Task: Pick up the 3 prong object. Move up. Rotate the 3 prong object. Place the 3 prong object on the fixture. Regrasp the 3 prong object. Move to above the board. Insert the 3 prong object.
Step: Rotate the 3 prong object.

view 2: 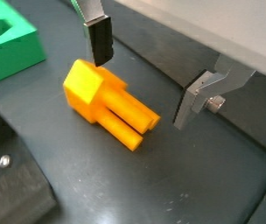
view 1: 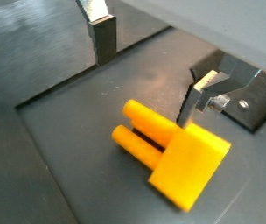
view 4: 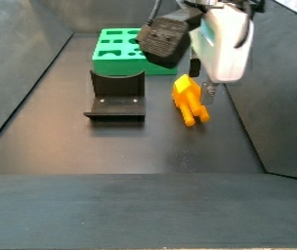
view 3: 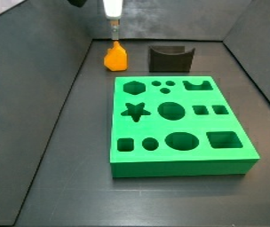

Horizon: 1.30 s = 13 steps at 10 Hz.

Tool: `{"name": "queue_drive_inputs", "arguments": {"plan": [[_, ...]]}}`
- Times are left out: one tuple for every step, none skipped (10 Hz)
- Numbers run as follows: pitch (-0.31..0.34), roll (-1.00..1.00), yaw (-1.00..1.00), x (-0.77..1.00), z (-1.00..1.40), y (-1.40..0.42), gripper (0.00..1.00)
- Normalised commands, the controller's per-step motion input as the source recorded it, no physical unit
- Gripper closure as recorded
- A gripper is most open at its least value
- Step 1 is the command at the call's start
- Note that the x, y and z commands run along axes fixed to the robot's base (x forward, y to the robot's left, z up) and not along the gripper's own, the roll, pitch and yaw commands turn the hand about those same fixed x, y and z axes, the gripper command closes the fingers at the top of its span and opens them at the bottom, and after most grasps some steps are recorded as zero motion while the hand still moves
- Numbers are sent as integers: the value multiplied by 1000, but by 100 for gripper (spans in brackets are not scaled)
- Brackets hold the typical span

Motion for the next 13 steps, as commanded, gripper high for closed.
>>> {"name": "queue_drive_inputs", "arguments": {"plan": [[-10, 14, 1000, 35, -34, 9, 0], [-10, 14, 1000, 35, -34, 9, 0], [-11, 15, 1000, 35, -34, 9, 0], [-11, 16, 1000, 35, -34, 9, 0], [-12, 17, 1000, 35, -34, 9, 0], [-13, 18, 1000, 35, -34, 9, 0], [-13, 19, 1000, 35, -34, 8, 0], [-15, 21, 1000, 35, -34, 8, 0], [-16, 23, 1000, 35, -34, 8, 0], [-17, 24, 1000, 35, -34, 8, 0], [-19, 27, 1000, 35, -34, 8, 0], [-20, 29, 1000, 35, -34, 8, 0], [-23, 32, 1000, 35, -34, 8, 0]]}}
